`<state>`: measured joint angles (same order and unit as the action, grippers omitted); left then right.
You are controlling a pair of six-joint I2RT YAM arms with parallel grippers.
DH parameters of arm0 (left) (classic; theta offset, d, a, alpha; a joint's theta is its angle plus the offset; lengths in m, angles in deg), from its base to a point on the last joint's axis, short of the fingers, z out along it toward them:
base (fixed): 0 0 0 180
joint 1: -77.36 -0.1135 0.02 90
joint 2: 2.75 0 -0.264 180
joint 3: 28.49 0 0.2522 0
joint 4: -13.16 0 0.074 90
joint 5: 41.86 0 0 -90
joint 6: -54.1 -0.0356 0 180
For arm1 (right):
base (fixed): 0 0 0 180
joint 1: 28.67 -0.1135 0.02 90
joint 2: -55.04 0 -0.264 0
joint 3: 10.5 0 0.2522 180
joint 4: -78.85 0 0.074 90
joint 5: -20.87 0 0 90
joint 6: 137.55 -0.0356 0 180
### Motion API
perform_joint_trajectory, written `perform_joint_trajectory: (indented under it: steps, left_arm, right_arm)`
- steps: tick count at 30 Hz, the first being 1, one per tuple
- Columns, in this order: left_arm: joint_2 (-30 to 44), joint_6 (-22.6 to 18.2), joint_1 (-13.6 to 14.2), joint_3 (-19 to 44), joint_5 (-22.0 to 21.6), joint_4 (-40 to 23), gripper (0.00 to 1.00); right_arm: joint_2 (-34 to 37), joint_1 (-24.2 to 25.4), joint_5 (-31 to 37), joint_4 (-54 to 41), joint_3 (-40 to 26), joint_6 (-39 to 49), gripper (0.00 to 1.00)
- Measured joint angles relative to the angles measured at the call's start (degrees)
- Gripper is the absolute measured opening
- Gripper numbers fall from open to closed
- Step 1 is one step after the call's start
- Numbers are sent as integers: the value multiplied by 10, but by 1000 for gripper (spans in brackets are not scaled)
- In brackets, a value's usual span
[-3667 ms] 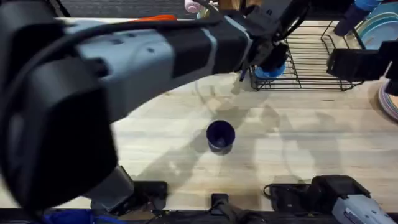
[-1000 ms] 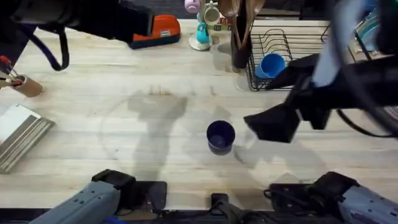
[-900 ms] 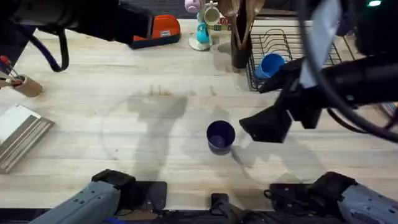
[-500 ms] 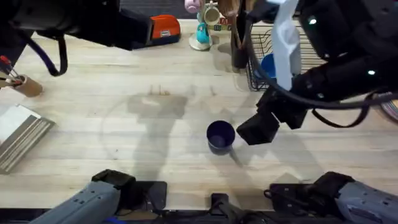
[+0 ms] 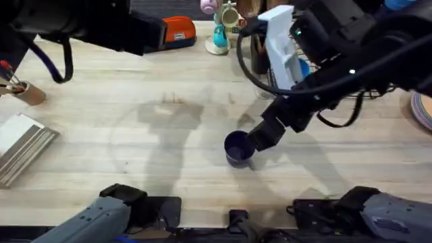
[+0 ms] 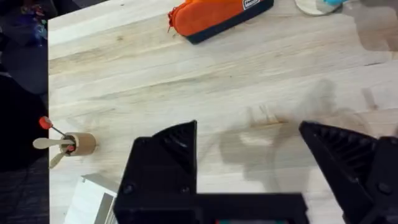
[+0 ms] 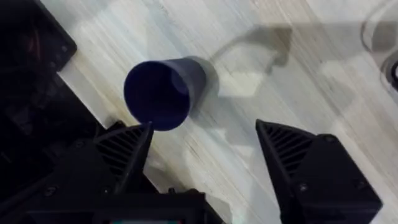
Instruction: Pick up the cup on the table and put them onto the rack.
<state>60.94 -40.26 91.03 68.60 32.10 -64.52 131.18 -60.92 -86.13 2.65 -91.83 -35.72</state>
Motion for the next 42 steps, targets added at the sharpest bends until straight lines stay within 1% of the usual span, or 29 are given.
perform_joint_trajectory:
  steps: [12, 17, 23, 29, 42]
  left_arm:
    - [0, 0, 0, 0, 0, 0, 993]
    - [0, 0, 0, 0, 0, 0, 993]
    - [0, 0, 0, 0, 0, 0, 993]
    - [0, 0, 0, 0, 0, 0, 993]
    - [0, 0, 0, 0, 0, 0, 993]
  right_arm:
    - [35, 0, 0, 20, 0, 0, 995]
    - [50, -12, 0, 28, 0, 0, 992]
    - [72, -34, 12, 29, 0, 0, 955]
    - [94, -37, 29, 32, 0, 0, 913]
    - [95, -45, 37, 46, 10, -11, 889]
